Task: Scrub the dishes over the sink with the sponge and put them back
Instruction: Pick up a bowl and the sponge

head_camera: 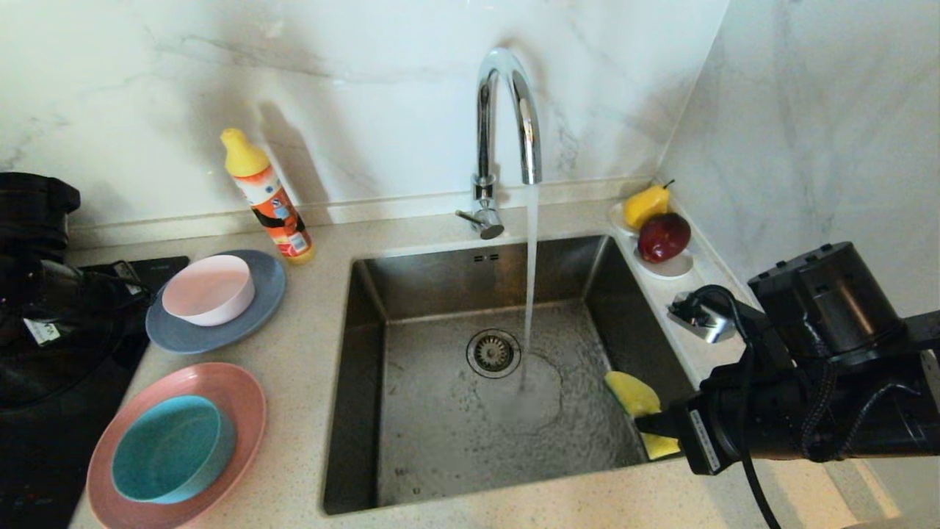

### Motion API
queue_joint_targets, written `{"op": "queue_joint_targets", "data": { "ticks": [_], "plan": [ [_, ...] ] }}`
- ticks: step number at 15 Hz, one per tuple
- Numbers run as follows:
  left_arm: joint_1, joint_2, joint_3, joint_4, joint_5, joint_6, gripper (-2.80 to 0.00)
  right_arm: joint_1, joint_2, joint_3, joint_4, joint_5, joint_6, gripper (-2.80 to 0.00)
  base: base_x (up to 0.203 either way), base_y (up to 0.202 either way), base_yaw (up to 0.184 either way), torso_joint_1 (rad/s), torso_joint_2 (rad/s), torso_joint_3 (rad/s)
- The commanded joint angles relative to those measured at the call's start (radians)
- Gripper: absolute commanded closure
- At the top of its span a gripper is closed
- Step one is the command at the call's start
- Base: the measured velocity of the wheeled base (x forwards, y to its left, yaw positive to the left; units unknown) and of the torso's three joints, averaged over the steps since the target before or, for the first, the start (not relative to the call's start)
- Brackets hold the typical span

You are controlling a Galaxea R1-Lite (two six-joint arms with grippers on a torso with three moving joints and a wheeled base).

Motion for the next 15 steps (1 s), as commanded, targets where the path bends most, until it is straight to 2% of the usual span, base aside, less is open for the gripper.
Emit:
{"op": "queue_joint_targets", "data": {
  "ticks": [1,3,10,15],
  "plan": [
    [0.002,0.016,-0.068,0.069,-0.115,-0.070,-2.80,0.002,0.005,0.000,0.001,0.001,0.002,0.00,0.000,0.000,0.000,0.000,0.00,0.000],
    [0.004,0.041,-0.111,0.095,-0.134,-0.097,-2.80,0.014,0.008,0.001,0.003,-0.001,0.001,0.00,0.000,0.000,0.000,0.000,0.00,0.000],
    [0.004,0.124,-0.129,0.068,-0.147,-0.098,-2.80,0.017,0.013,0.006,0.004,-0.002,0.004,0.00,0.000,0.000,0.000,0.000,0.00,0.000],
    [0.003,0.169,-0.209,0.064,-0.179,-0.117,-2.80,0.016,0.016,0.003,0.004,-0.002,0.002,0.00,0.000,0.000,0.000,0.000,0.00,0.000]
  ]
}}
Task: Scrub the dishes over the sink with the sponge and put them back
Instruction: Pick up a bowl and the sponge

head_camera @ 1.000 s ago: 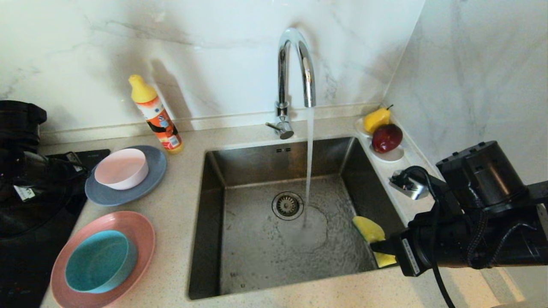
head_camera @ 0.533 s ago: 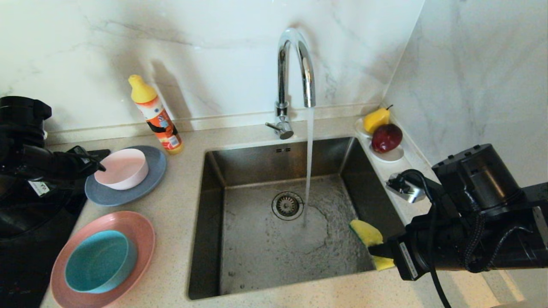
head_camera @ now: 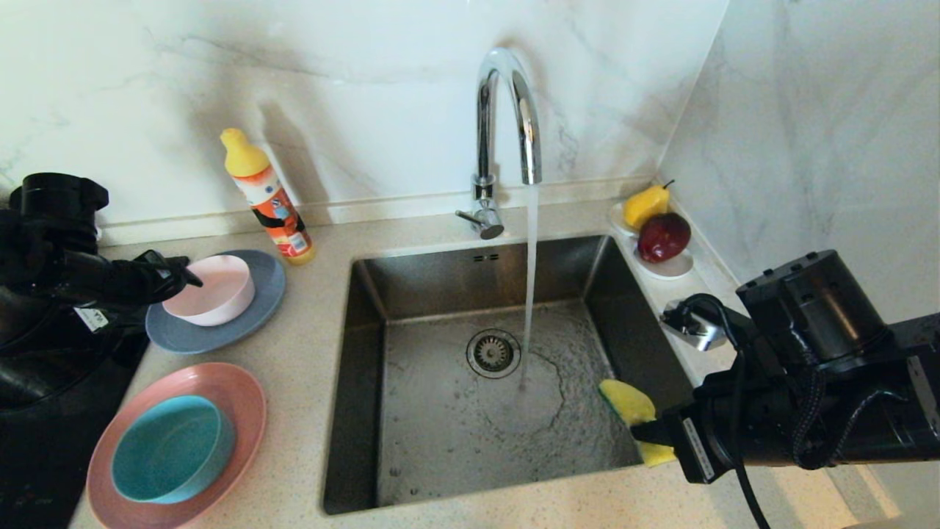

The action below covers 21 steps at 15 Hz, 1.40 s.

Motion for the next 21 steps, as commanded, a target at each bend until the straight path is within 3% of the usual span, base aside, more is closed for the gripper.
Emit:
{"op": "queue_joint_targets", "data": {
  "ticks": [1,11,19,20,21],
  "plan": [
    [0.000,0.021,-0.025,0.003,-0.014,-0.008,-2.80,0.000,0.003,-0.002,0.000,0.002,0.003,0.00,0.000,0.000,0.000,0.000,0.00,0.000],
    [0.000,0.057,-0.059,0.001,-0.078,-0.047,-2.80,0.000,0.006,-0.007,0.000,0.001,0.003,0.00,0.000,0.000,0.000,0.000,0.00,0.000],
    [0.013,0.085,-0.057,0.001,-0.067,-0.041,-2.80,0.002,0.040,-0.013,-0.002,0.002,0.010,0.00,0.000,0.000,0.000,0.000,0.00,0.000],
    [0.015,0.087,-0.059,0.001,-0.067,-0.042,0.00,0.005,0.042,-0.016,-0.002,0.002,0.012,0.00,0.000,0.000,0.000,0.000,0.00,0.000],
    [0.021,0.091,-0.059,0.000,-0.067,-0.042,0.00,0.005,0.047,-0.016,-0.002,0.002,0.012,0.00,0.000,0.000,0.000,0.000,0.00,0.000]
  ]
}}
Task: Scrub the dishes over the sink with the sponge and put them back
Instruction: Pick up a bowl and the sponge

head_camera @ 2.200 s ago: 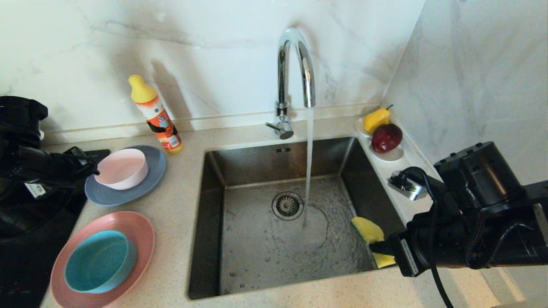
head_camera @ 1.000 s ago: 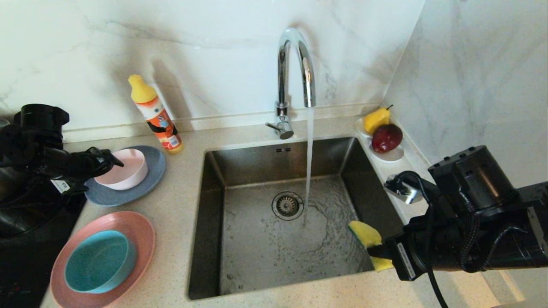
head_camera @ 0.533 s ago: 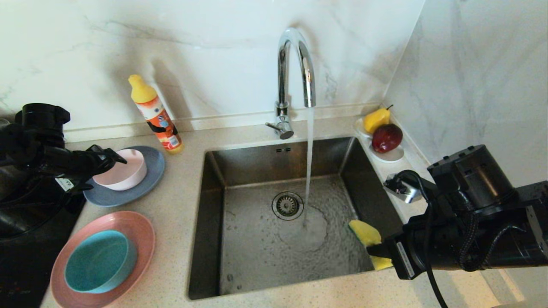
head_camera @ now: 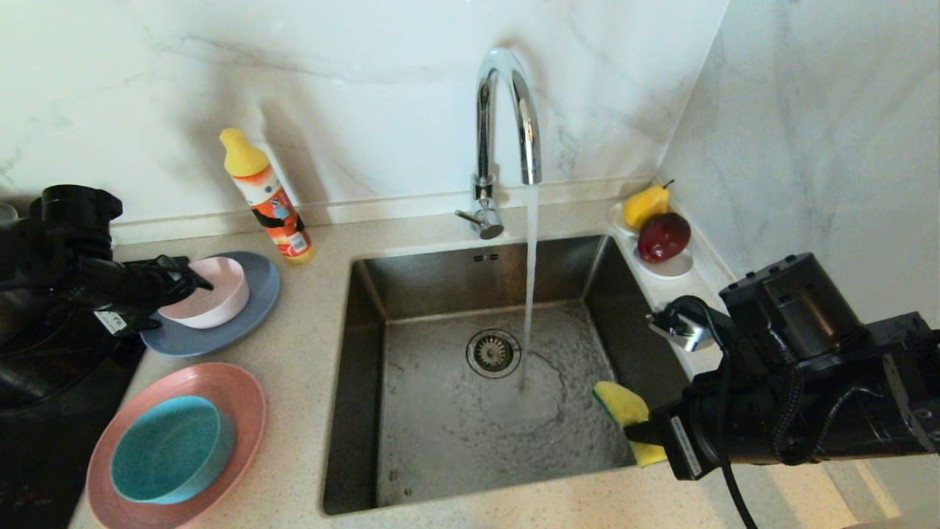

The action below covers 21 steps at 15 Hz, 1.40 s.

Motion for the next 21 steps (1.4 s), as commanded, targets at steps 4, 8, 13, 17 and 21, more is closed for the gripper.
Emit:
{"op": "queue_joint_targets", "data": {
  "ticks": [4,8,13,17,21],
  "plan": [
    [0.030,0.022,-0.013,0.002,0.003,-0.005,0.00,0.005,0.028,-0.006,-0.003,0.001,0.002,0.00,0.000,0.000,0.000,0.000,0.00,0.000],
    [0.053,0.016,-0.013,0.007,0.003,-0.004,0.00,0.011,0.030,-0.010,-0.005,-0.001,0.013,0.00,0.000,0.000,0.000,0.000,0.00,0.000],
    [0.077,-0.011,-0.004,0.015,0.000,-0.008,0.00,0.011,0.028,-0.009,-0.005,-0.001,0.015,0.00,0.000,0.000,0.000,0.000,0.00,0.000],
    [0.076,-0.147,-0.032,0.038,-0.008,-0.011,0.00,0.011,0.014,-0.018,-0.002,-0.005,0.013,0.00,0.000,0.000,0.000,0.000,0.00,0.000],
    [0.066,-0.338,-0.049,0.115,-0.022,-0.009,0.00,0.017,-0.004,-0.022,0.000,-0.005,0.015,0.00,0.000,0.000,0.000,0.000,0.00,0.000]
  ]
}}
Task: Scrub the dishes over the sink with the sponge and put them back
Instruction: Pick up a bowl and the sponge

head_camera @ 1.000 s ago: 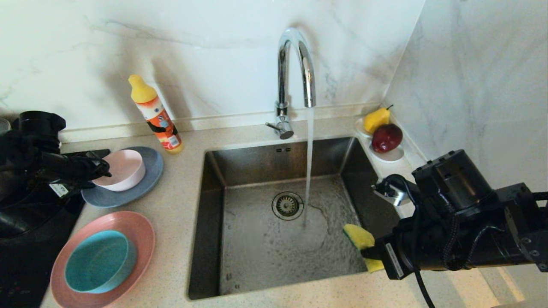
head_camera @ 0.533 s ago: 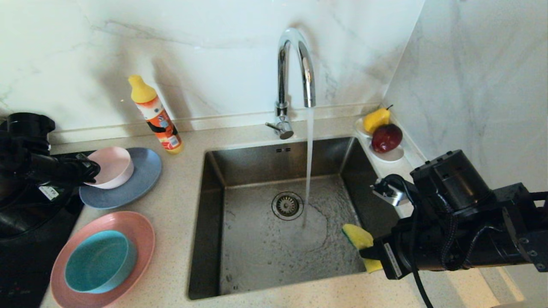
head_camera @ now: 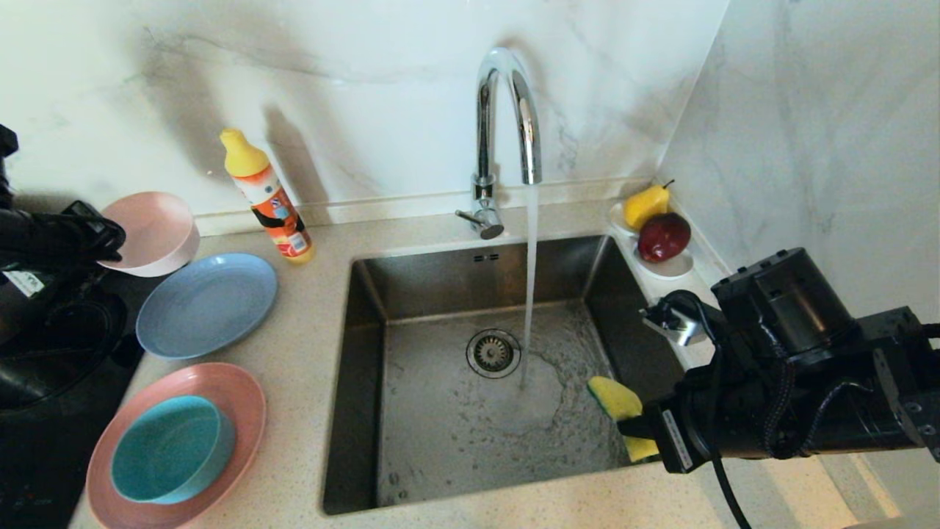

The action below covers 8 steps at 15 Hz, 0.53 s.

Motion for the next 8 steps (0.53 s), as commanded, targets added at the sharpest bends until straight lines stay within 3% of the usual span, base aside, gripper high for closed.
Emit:
{"op": "queue_joint_targets", "data": {
  "ticks": [1,5,8],
  "plan": [
    [-0.004,-0.179,0.002,0.039,-0.036,-0.003,0.00,0.006,-0.019,0.003,0.001,0.001,0.005,0.00,0.000,0.000,0.000,0.000,0.00,0.000],
    [-0.039,-0.435,0.019,0.164,-0.272,-0.001,0.00,0.006,-0.048,0.006,0.002,0.001,0.016,0.00,0.000,0.000,0.000,0.000,0.00,0.000],
    [-0.239,-0.478,0.026,0.233,-0.312,0.029,0.00,0.006,-0.076,0.012,0.003,0.002,0.026,0.00,0.000,0.000,0.000,0.000,0.00,0.000]
  ]
}}
